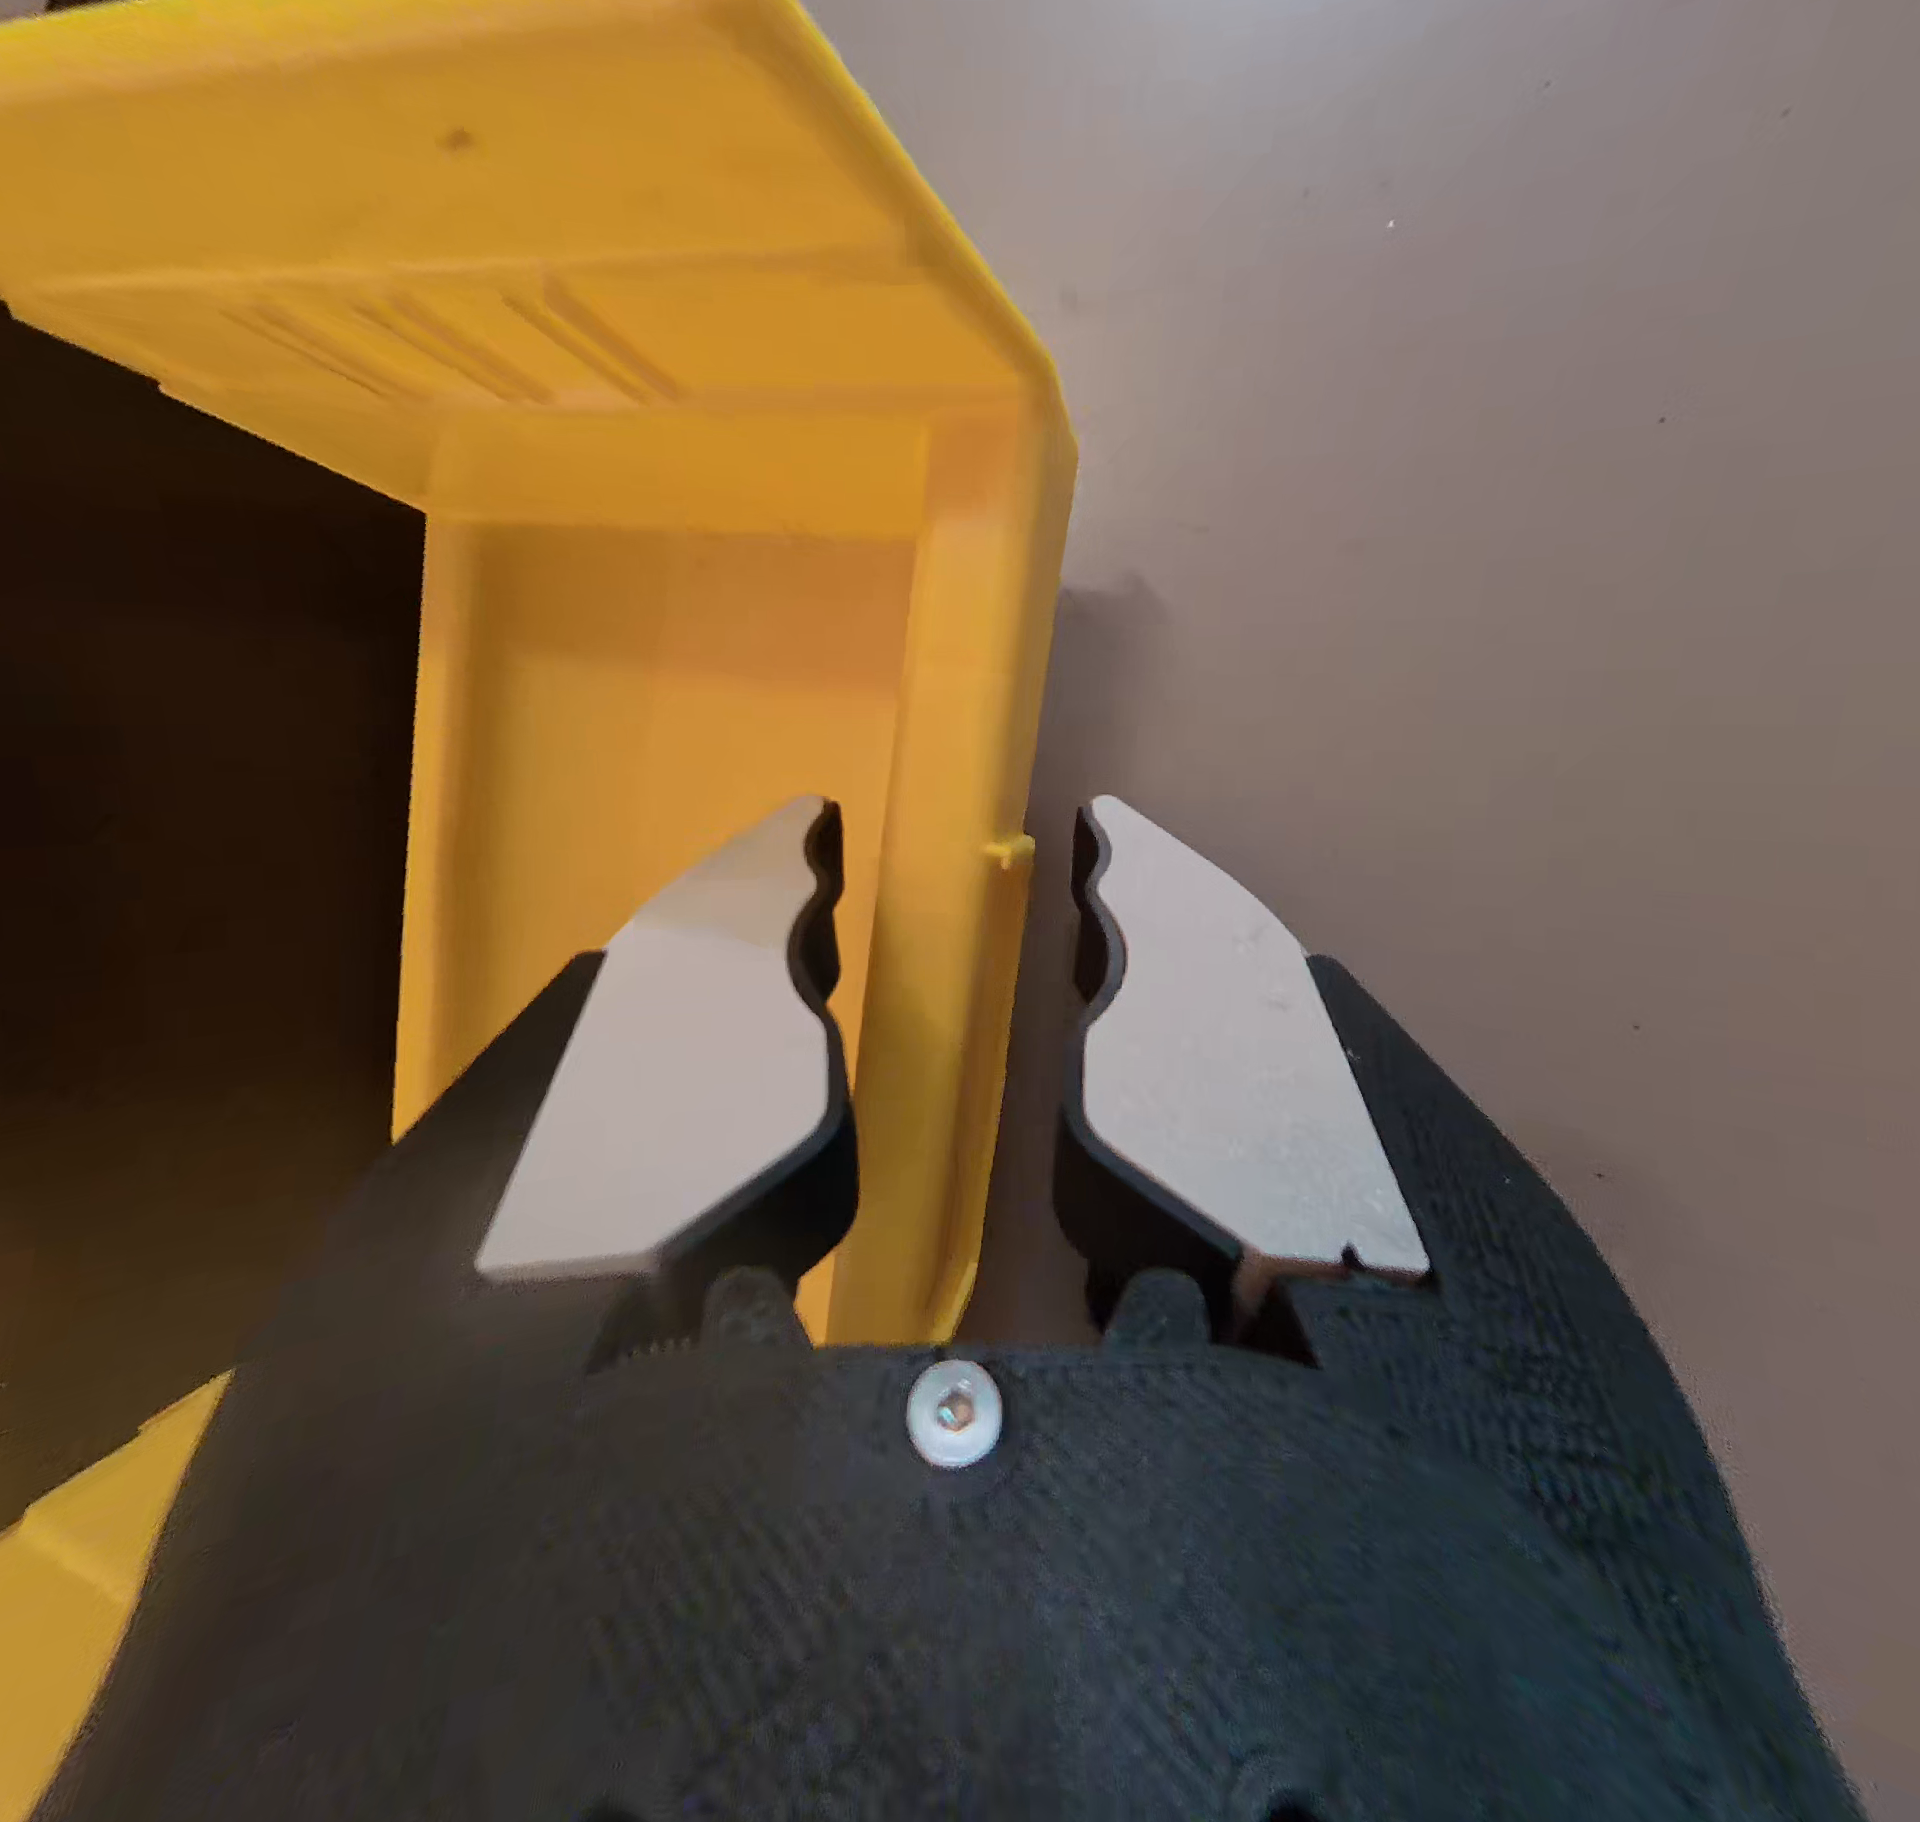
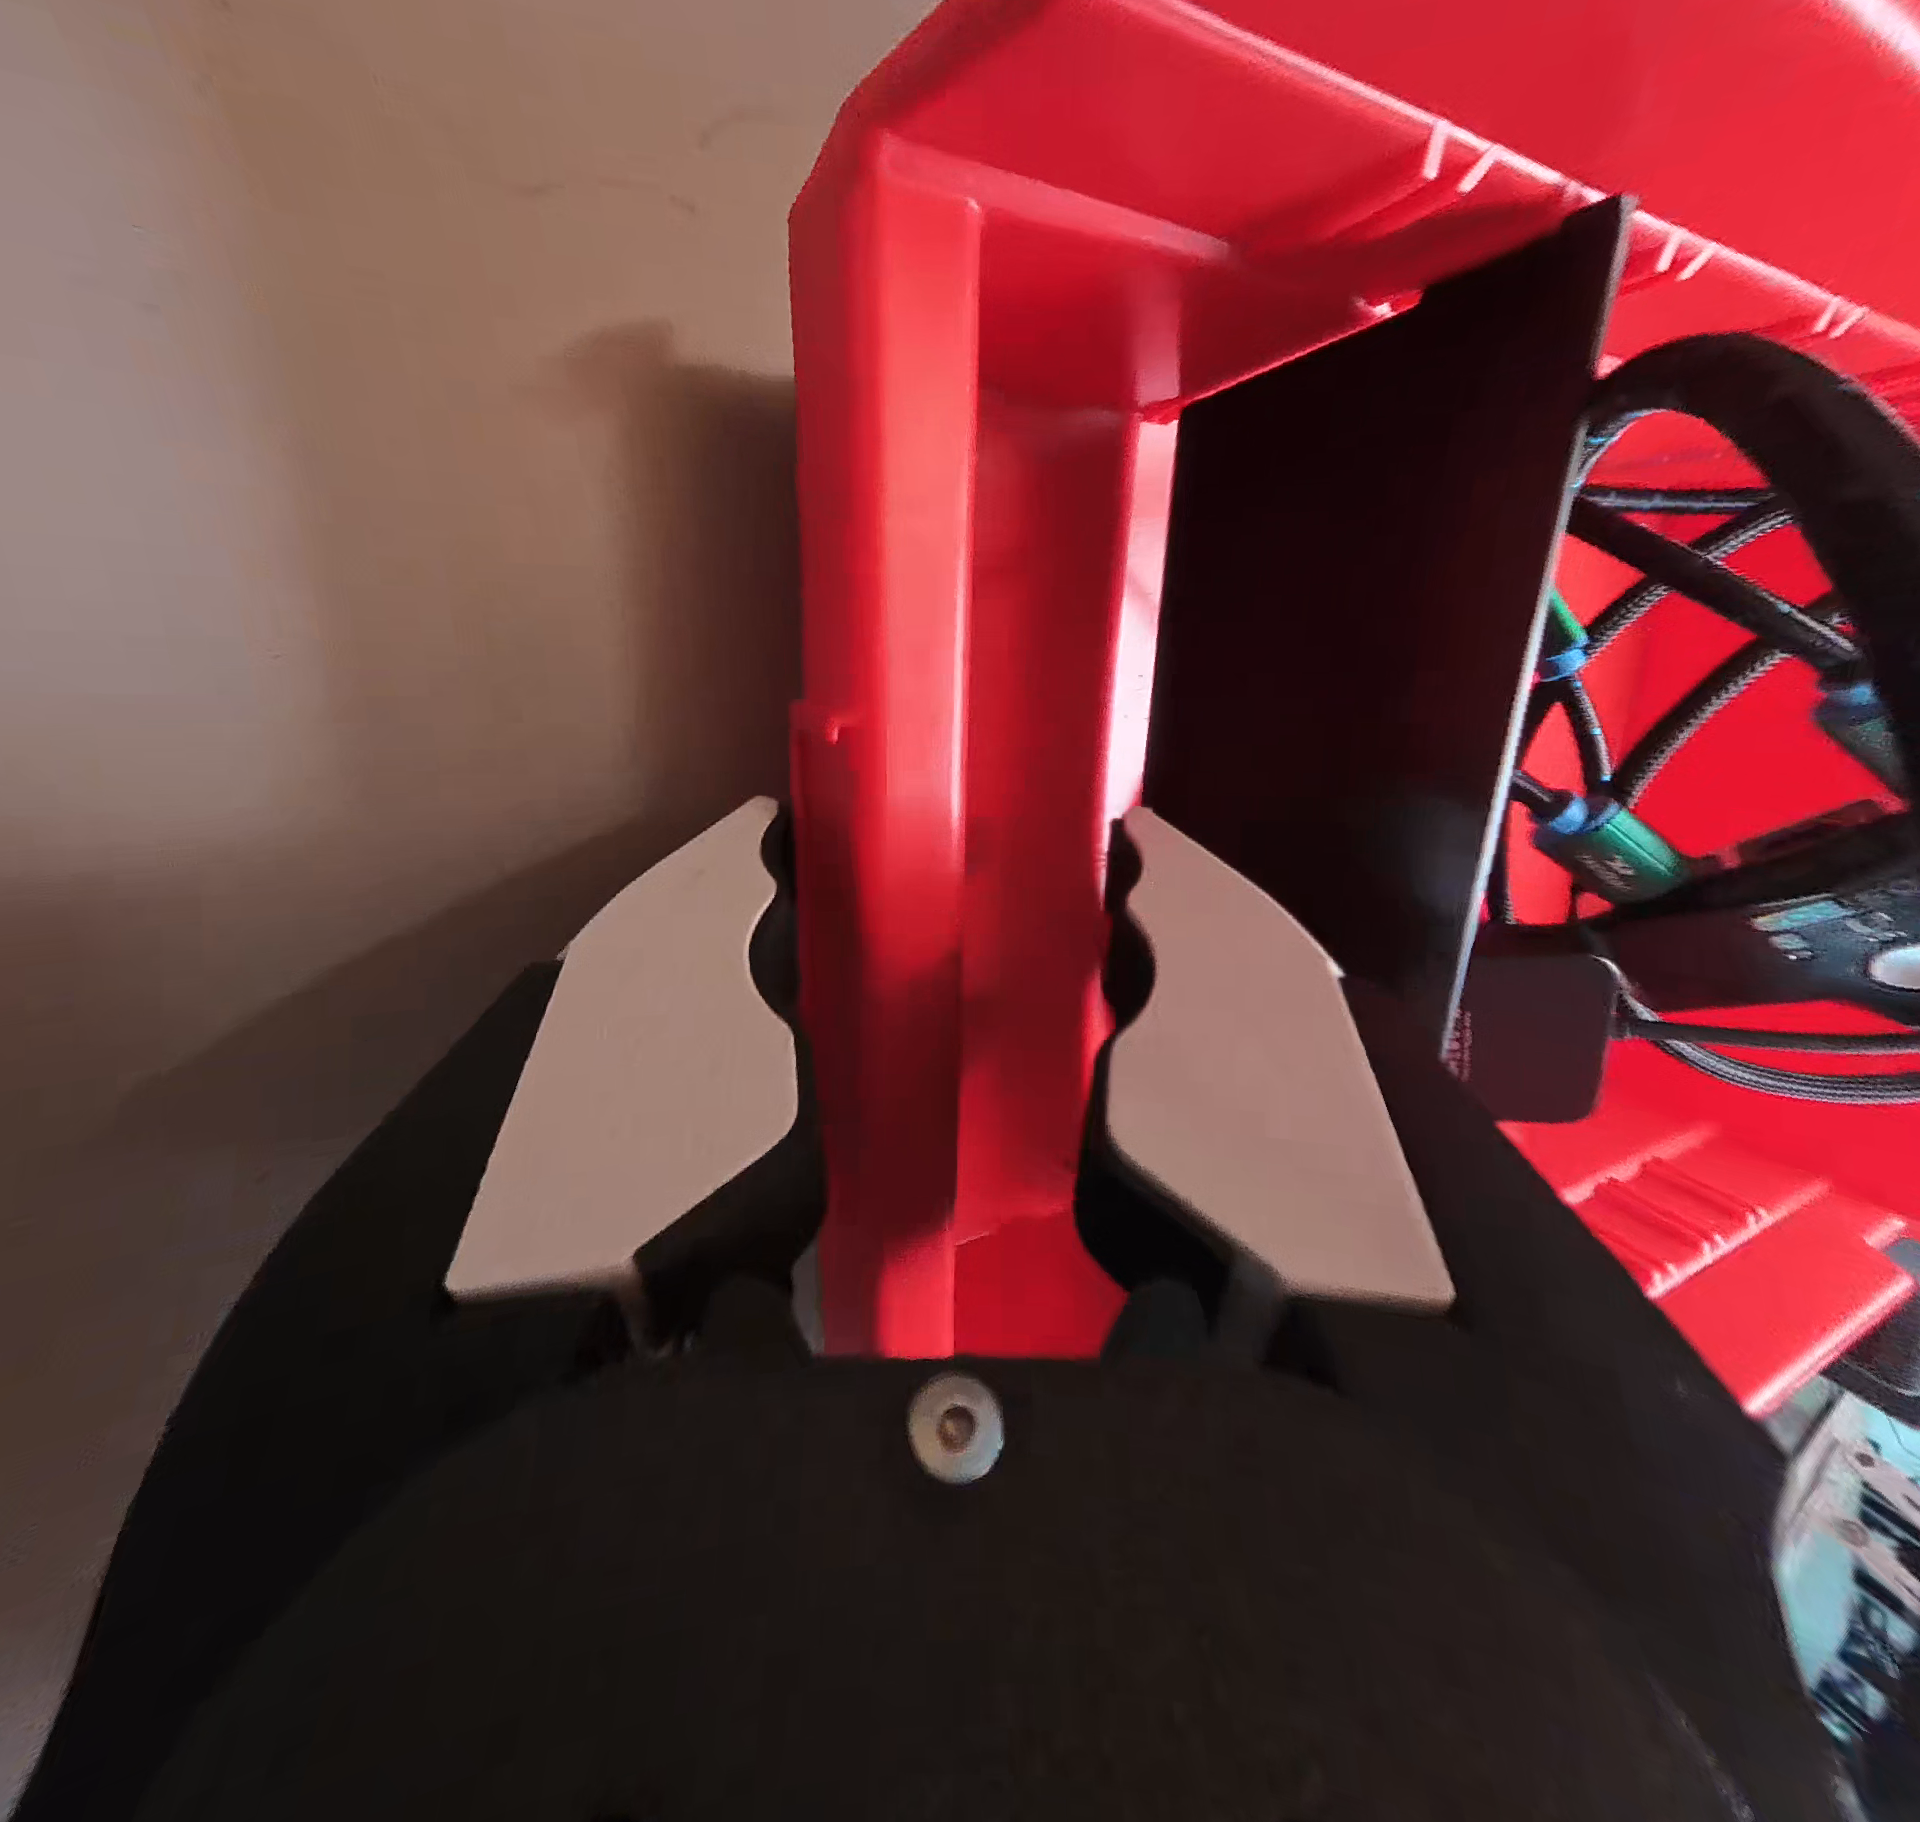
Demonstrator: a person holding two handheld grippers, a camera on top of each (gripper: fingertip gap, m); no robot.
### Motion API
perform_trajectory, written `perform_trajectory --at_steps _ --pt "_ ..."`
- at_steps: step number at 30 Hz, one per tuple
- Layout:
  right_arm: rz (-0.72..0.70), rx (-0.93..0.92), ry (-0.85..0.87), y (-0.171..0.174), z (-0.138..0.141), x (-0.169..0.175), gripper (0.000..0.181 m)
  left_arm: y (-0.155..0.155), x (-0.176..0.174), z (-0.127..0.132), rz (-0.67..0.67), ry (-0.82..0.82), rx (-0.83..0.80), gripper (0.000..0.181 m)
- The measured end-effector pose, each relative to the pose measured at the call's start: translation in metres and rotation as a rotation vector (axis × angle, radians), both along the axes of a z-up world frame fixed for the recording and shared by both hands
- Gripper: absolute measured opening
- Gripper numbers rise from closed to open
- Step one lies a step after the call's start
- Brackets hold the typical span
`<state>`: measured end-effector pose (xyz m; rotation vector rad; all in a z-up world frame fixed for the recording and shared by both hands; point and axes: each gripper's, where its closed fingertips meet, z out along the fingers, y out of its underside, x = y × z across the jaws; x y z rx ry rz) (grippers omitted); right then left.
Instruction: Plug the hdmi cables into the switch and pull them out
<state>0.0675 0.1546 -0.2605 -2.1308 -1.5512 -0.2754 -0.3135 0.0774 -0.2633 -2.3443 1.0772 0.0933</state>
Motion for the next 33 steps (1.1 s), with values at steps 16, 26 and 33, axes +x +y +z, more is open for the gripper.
perform_trajectory --at_steps 16,26,33 --pt "0.296 0.042 -0.042 -0.033 -0.005 0.01 0.029 0.002 0.047 -0.002 -0.062 0.0 0.042 0.028" --pt "0.5 0.043 -0.005 -0.127 -0.003 0.024 0.029 -0.002 0.19 0.0 -0.401 0.009 0.086 0.029" --pt "0.342 0.112 0.36 -0.176 0.052 0.02 0.033 0.008 0.242 0.009 -0.517 -0.049 0.157 0.032"
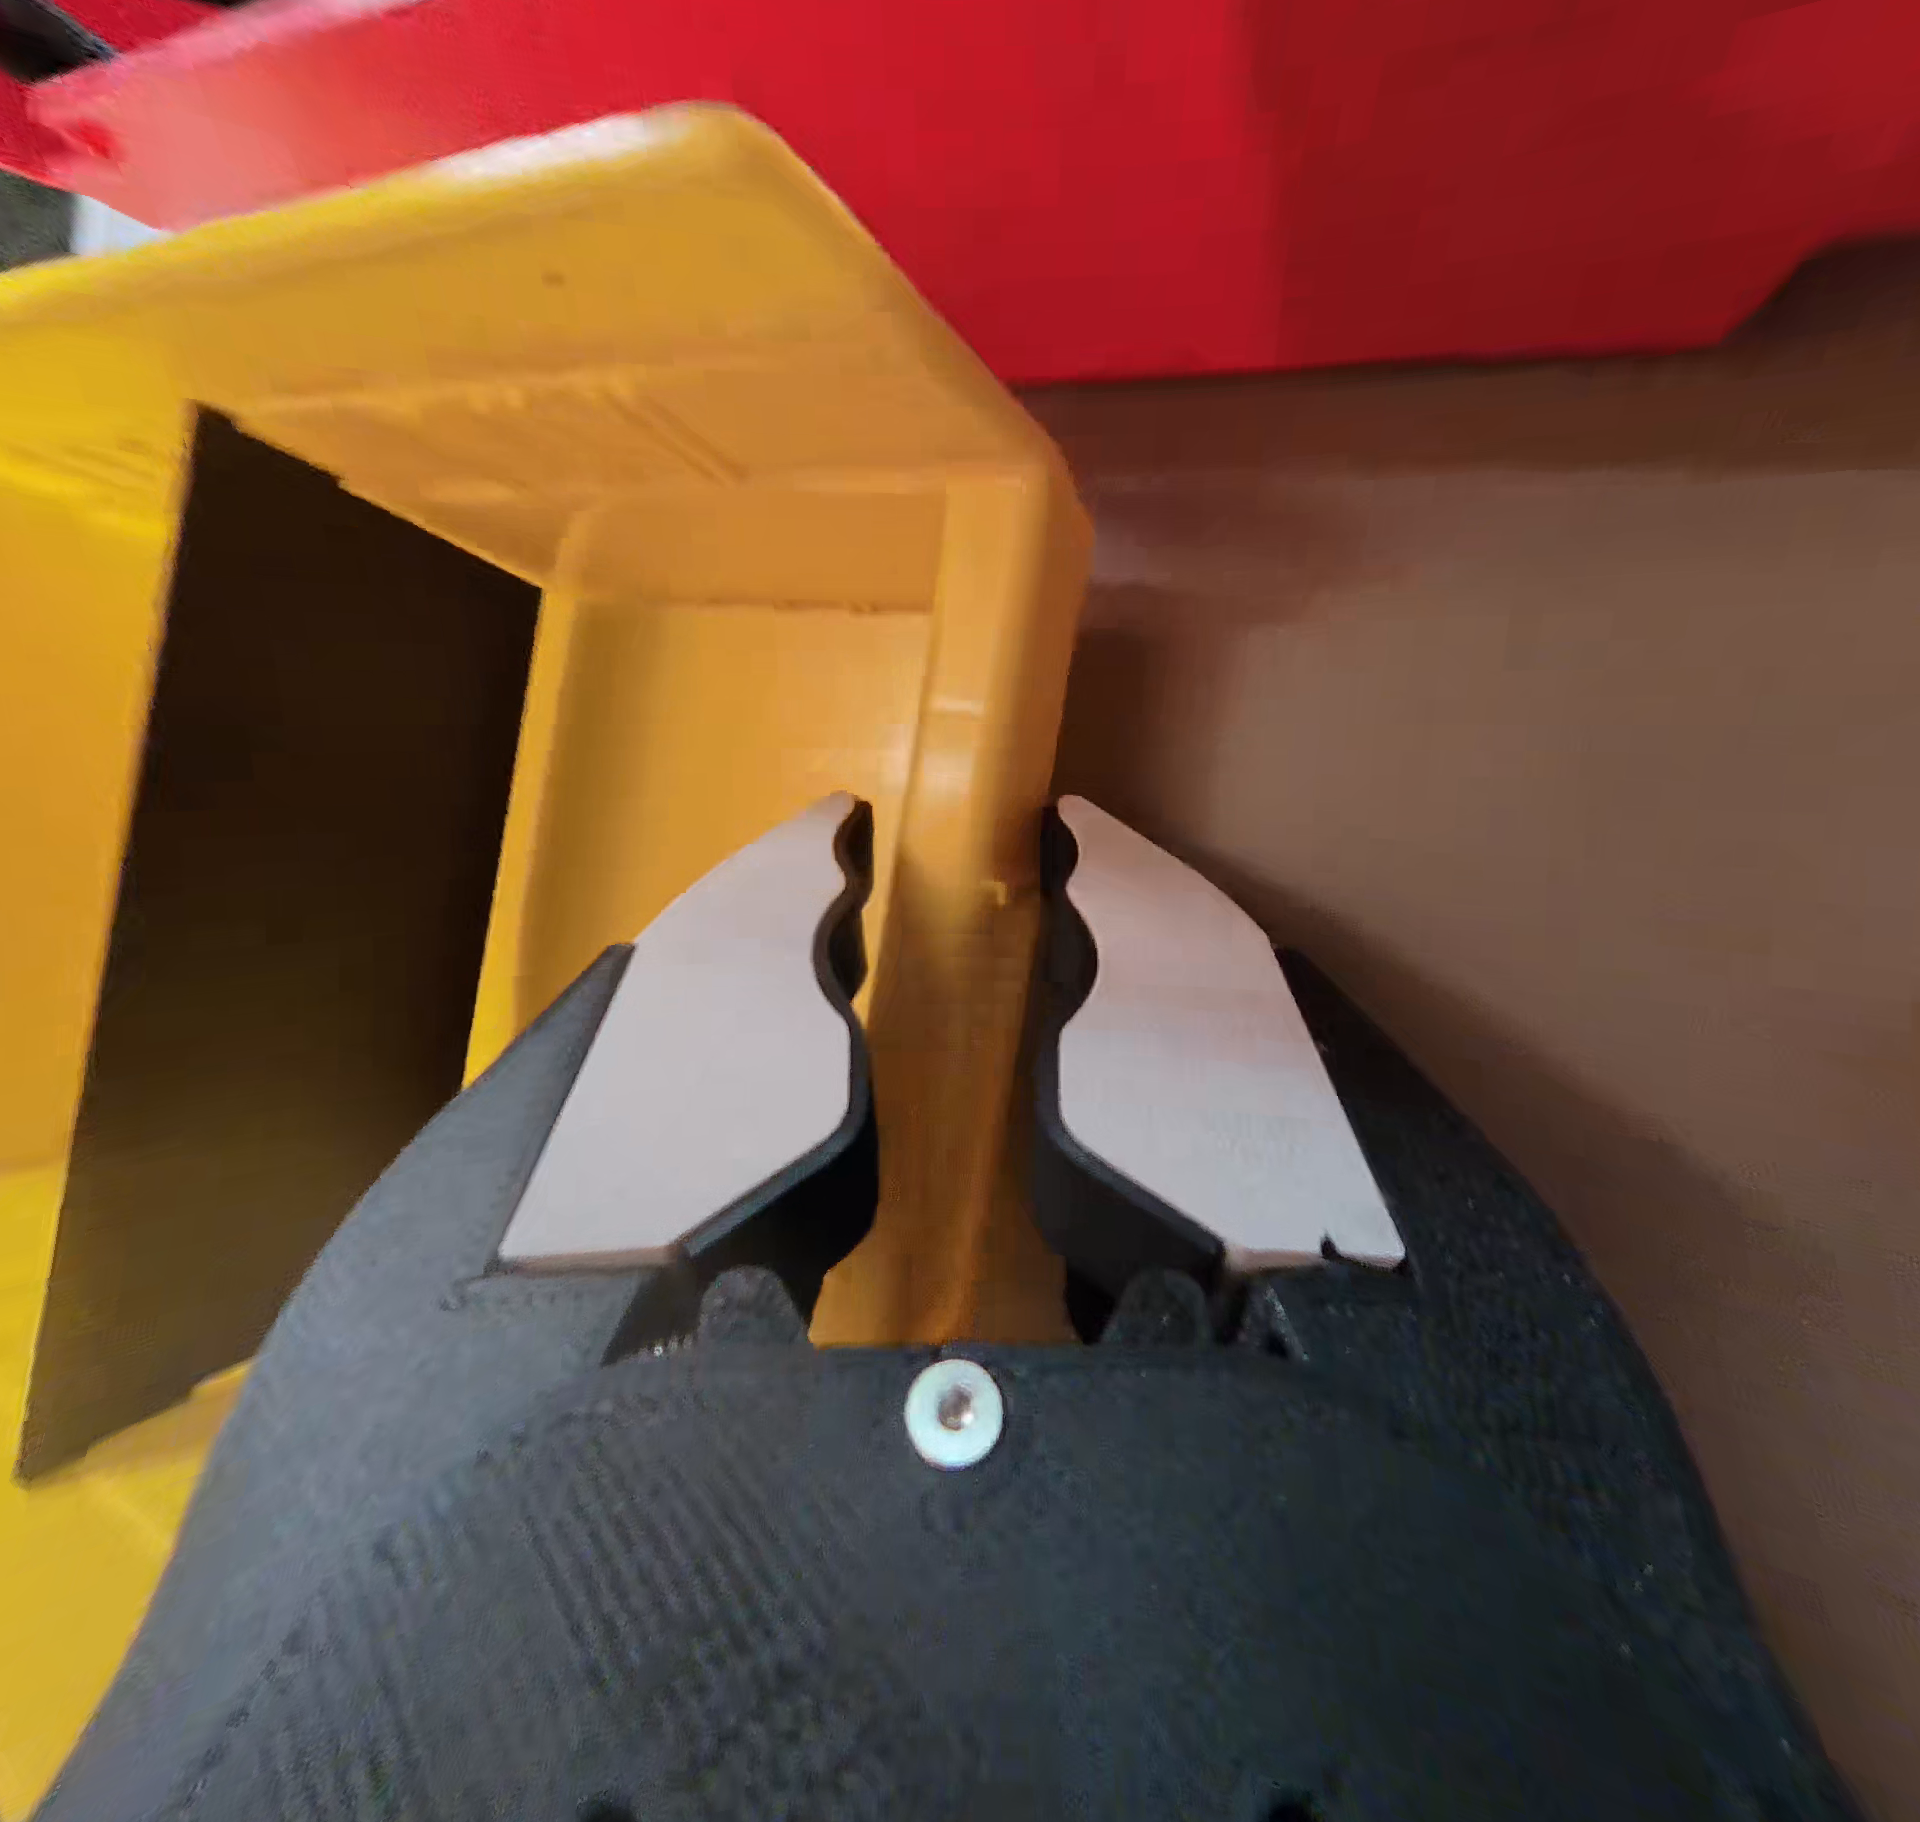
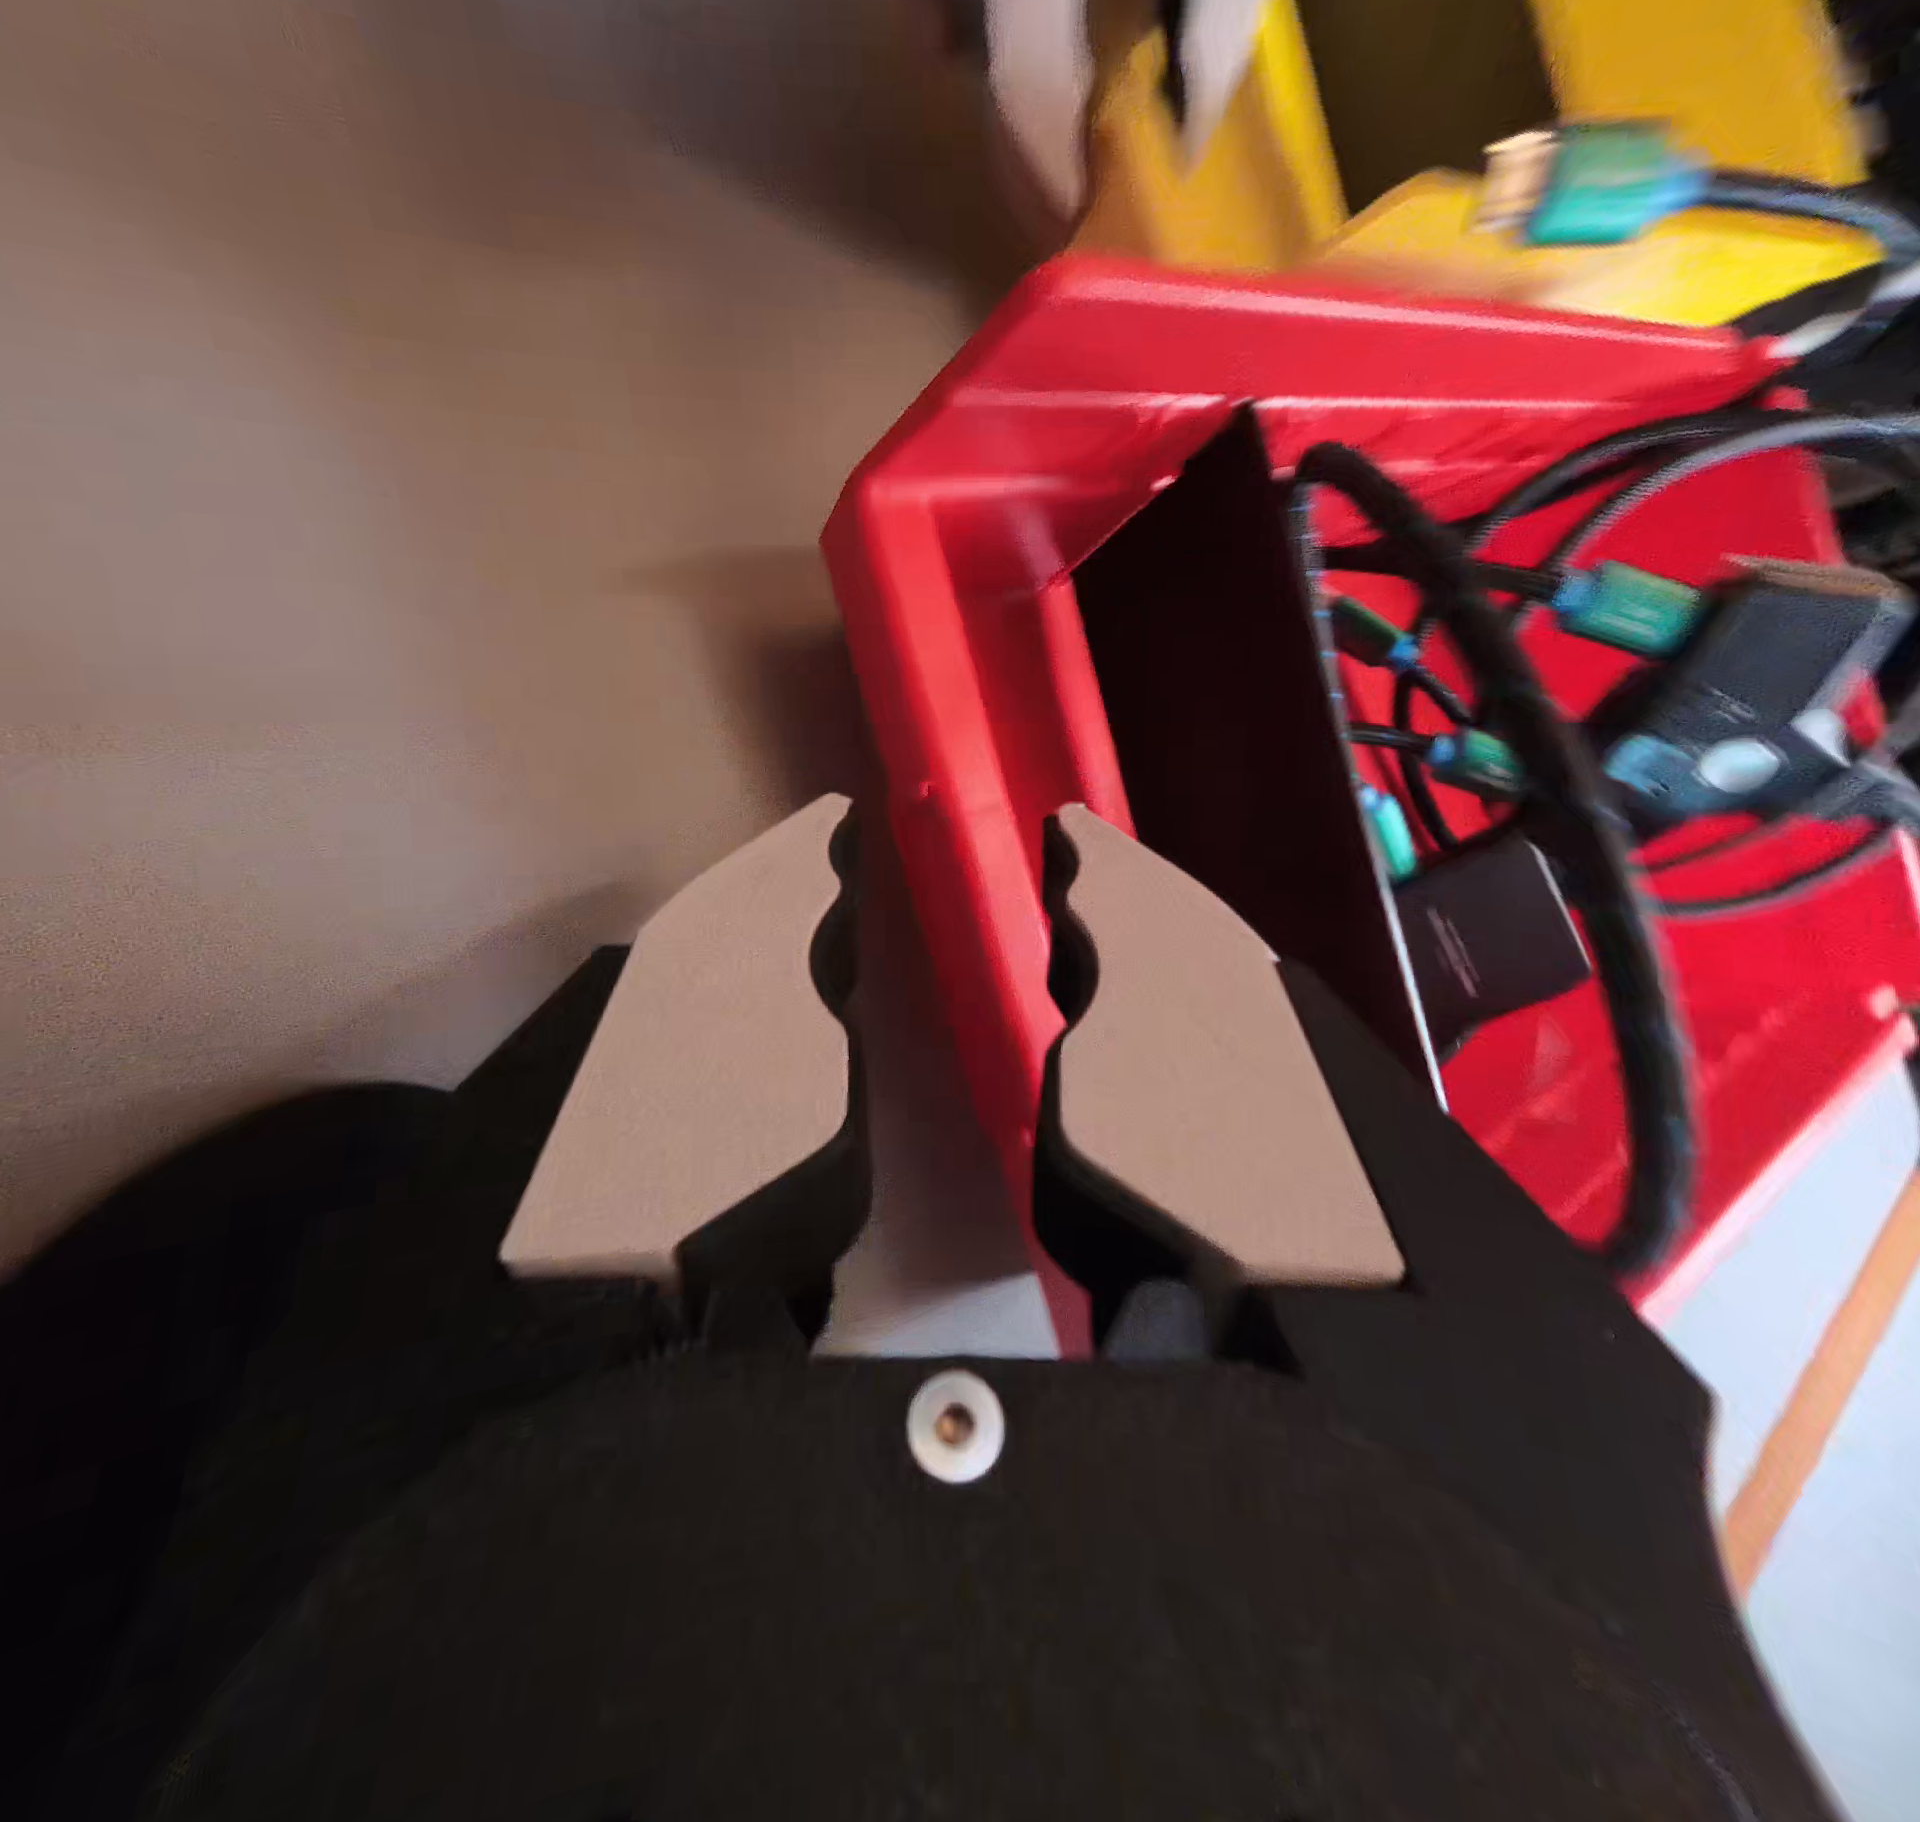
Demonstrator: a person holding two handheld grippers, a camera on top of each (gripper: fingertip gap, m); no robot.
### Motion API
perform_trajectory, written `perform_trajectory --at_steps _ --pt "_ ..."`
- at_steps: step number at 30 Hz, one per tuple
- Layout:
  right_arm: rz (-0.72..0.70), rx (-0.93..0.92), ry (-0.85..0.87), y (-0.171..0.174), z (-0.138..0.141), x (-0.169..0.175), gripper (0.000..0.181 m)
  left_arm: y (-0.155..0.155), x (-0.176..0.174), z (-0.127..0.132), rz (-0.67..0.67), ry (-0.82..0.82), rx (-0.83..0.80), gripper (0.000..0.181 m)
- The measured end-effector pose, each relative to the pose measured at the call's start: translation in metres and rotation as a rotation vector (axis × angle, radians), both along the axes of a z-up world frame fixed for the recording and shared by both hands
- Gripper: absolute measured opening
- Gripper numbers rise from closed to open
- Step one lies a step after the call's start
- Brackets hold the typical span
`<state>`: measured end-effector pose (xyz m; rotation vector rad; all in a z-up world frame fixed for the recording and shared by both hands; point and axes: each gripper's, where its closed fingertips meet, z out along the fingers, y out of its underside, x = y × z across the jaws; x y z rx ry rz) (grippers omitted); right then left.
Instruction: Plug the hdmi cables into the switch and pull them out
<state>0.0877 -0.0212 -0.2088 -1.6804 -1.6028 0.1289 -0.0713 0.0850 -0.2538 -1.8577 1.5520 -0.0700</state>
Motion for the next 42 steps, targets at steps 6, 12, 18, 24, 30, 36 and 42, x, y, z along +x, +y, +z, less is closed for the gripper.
perform_trajectory --at_steps 6,12,18,24,30,36,42 --pt "-0.445 0.007 0.501 0.002 0.052 0.083 0.029 -0.053 0.034 0.058 0.083 -0.512 -0.126 0.042" --pt "-0.724 -0.078 0.63 0.034 0.02 0.126 0.055 -0.089 0.085 0.052 0.175 -0.695 -0.237 0.061" --pt "-0.76 -0.126 0.56 0.065 0.0 0.105 0.051 -0.066 0.115 0.041 0.37 -0.688 -0.143 0.057" --pt "-0.809 -0.144 0.576 0.092 -0.008 0.113 0.033 -0.031 0.106 0.041 0.607 -0.853 -0.079 0.055" --pt "-0.855 -0.101 0.6 0.115 -0.008 0.125 0.01 -0.003 0.117 0.047 0.658 -0.93 -0.077 0.049" --pt "-0.864 0.001 0.573 0.106 0.007 0.137 0.009 -0.003 0.121 0.055 0.633 -0.9 -0.021 0.03" --pt "-0.842 0.169 0.616 0.071 0.052 0.137 0.009 -0.018 0.12 0.099 0.553 -0.946 0.054 0.024"
